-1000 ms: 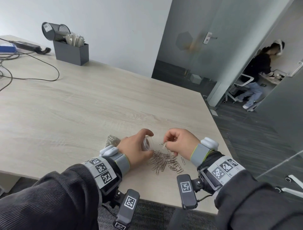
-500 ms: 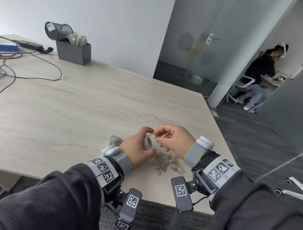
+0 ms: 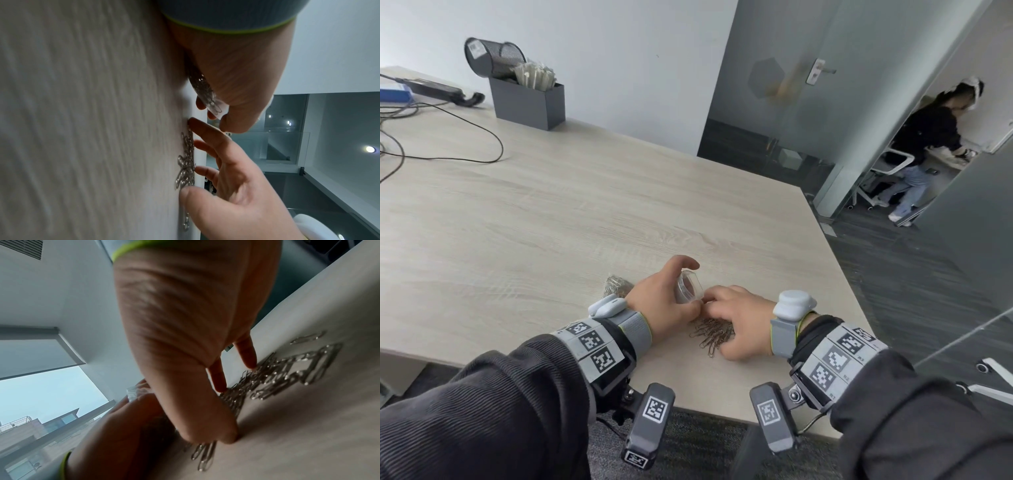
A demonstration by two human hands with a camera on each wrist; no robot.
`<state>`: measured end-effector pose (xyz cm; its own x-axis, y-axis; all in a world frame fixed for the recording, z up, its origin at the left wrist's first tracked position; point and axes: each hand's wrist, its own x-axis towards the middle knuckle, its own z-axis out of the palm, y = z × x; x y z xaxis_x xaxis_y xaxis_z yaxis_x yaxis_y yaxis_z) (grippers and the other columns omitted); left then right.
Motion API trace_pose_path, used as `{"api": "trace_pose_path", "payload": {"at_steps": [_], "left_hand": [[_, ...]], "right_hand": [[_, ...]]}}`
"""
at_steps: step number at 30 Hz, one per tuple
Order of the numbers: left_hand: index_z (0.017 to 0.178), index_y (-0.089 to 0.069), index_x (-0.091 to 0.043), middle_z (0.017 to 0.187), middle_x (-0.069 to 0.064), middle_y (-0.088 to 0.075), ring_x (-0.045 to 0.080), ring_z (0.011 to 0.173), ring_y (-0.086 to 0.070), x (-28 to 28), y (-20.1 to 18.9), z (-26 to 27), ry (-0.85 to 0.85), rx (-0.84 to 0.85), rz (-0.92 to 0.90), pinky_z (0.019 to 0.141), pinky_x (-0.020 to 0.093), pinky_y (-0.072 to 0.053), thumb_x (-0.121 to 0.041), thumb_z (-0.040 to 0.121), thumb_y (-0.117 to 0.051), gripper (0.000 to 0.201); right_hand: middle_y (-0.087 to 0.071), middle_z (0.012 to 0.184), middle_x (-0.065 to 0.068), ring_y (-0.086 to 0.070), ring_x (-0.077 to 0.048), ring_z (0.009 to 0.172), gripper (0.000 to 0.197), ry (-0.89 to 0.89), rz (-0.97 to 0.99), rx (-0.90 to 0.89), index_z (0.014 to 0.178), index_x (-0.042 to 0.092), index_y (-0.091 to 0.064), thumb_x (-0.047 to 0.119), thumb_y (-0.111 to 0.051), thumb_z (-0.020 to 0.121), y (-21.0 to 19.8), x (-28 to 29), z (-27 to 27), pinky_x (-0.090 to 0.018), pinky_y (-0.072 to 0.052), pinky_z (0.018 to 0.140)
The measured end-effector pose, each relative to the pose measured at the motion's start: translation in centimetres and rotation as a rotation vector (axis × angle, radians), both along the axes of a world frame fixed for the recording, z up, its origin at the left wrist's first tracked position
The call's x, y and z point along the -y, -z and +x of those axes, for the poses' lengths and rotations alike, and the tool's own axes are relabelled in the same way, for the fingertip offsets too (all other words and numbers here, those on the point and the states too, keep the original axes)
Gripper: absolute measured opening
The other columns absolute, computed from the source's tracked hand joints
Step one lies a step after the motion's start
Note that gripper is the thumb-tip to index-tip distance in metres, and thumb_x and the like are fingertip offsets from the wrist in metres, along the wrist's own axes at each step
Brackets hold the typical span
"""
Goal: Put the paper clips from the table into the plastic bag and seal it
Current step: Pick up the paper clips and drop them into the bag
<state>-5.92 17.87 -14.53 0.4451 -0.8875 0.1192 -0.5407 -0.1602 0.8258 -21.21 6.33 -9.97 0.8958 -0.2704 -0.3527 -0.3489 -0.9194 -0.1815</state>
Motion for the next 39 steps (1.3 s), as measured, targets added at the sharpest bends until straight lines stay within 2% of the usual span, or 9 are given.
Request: {"api": "trace_pose_path", "payload": {"at_steps": [5,10,13,17,20,23,29,33,39], "left_hand": [[0.117,-0.041,-0.049,0.083,-0.006,-0.07,0.008,0.073,-0.066,0.2,0.2,-0.1,-0.041,0.018,0.008,0.075,0.039,-0.056,-0.054,0.059,-0.053,0.059],[0.118,-0.041,-0.047,0.084,-0.006,-0.069,0.009,0.073,-0.066,0.2,0.3,0.0,-0.022,0.019,0.007,0.074,0.039,-0.056,-0.047,0.066,-0.059,0.055],[0.118,-0.042,-0.046,0.086,-0.006,-0.069,0.01,0.074,-0.066,0.2,0.4,0.1,-0.018,0.032,0.009,0.074,0.038,-0.056,-0.045,0.069,-0.062,0.054],[0.118,-0.041,-0.047,0.086,-0.006,-0.07,0.009,0.075,-0.066,0.2,0.3,0.1,-0.013,0.036,0.02,0.074,0.038,-0.056,-0.046,0.069,-0.061,0.053],[0.117,-0.041,-0.048,0.086,-0.006,-0.07,0.009,0.075,-0.066,0.2,0.3,0.1,-0.002,0.035,0.024,0.075,0.039,-0.056,-0.051,0.066,-0.058,0.054],[0.117,-0.041,-0.048,0.086,-0.007,-0.07,0.009,0.074,-0.066,0.1,0.2,0.0,0.0,0.037,0.03,0.075,0.039,-0.057,-0.053,0.065,-0.055,0.055],[0.119,-0.042,-0.046,0.086,-0.008,-0.07,0.009,0.076,-0.066,0.1,-0.1,-0.1,-0.002,0.055,0.054,0.076,0.038,-0.057,-0.045,0.072,-0.064,0.052],[0.119,-0.041,-0.046,0.087,-0.007,-0.071,0.012,0.078,-0.068,0.1,-0.2,-0.2,0.011,0.048,0.058,0.078,0.04,-0.057,-0.049,0.066,-0.058,0.056],[0.121,-0.04,-0.046,0.088,-0.008,-0.071,0.014,0.079,-0.068,0.0,-0.3,-0.4,0.003,0.071,0.061,0.078,0.038,-0.057,-0.049,0.066,-0.058,0.057]], "right_hand": [[-0.044,0.134,0.013,-0.038,-0.013,0.123,0.049,-0.026,0.033,0.081,0.121,0.037,-0.061,0.022,-0.065,0.075,-0.2,0.0,0.0,-0.028,-0.035,0.105],[-0.051,0.125,0.014,-0.047,-0.012,0.114,0.041,-0.036,0.03,0.11,0.109,0.037,-0.067,0.019,-0.058,0.074,-0.1,0.2,-0.1,-0.035,-0.044,0.098],[-0.053,0.117,0.016,-0.05,-0.01,0.106,0.035,-0.034,0.012,0.111,0.105,0.036,-0.068,0.021,-0.056,0.075,0.0,0.4,-0.2,-0.035,-0.047,0.091],[-0.055,0.11,0.011,-0.054,-0.009,0.089,0.027,-0.008,0.014,0.123,0.1,0.029,-0.07,0.016,-0.057,0.078,-0.1,0.6,-0.3,-0.034,-0.05,0.081],[-0.056,0.105,0.009,-0.055,-0.011,0.085,0.022,0.013,0.004,0.133,0.096,0.025,-0.069,0.016,-0.058,0.079,0.0,0.8,-0.3,-0.033,-0.05,0.078],[-0.058,0.099,0.007,-0.057,-0.013,0.087,0.017,0.053,-0.003,0.14,0.092,0.026,-0.068,0.018,-0.061,0.078,0.2,0.9,-0.2,-0.033,-0.05,0.078],[-0.065,0.093,0.005,-0.056,-0.01,0.083,0.014,0.168,0.05,0.222,0.083,0.024,-0.069,0.015,-0.065,0.073,0.4,1.4,-0.5,-0.025,-0.046,0.076],[-0.063,0.077,0.01,-0.055,-0.003,0.065,0.017,0.311,0.117,0.315,0.074,0.028,-0.067,0.011,-0.065,0.071,-0.1,1.9,-0.5,-0.02,-0.046,0.063],[-0.059,0.059,0.01,-0.051,-0.008,0.053,0.02,0.453,0.331,0.52,0.071,0.024,-0.068,0.005,-0.064,0.074,-1.5,1.0,0.9,-0.024,-0.044,0.056]]}}
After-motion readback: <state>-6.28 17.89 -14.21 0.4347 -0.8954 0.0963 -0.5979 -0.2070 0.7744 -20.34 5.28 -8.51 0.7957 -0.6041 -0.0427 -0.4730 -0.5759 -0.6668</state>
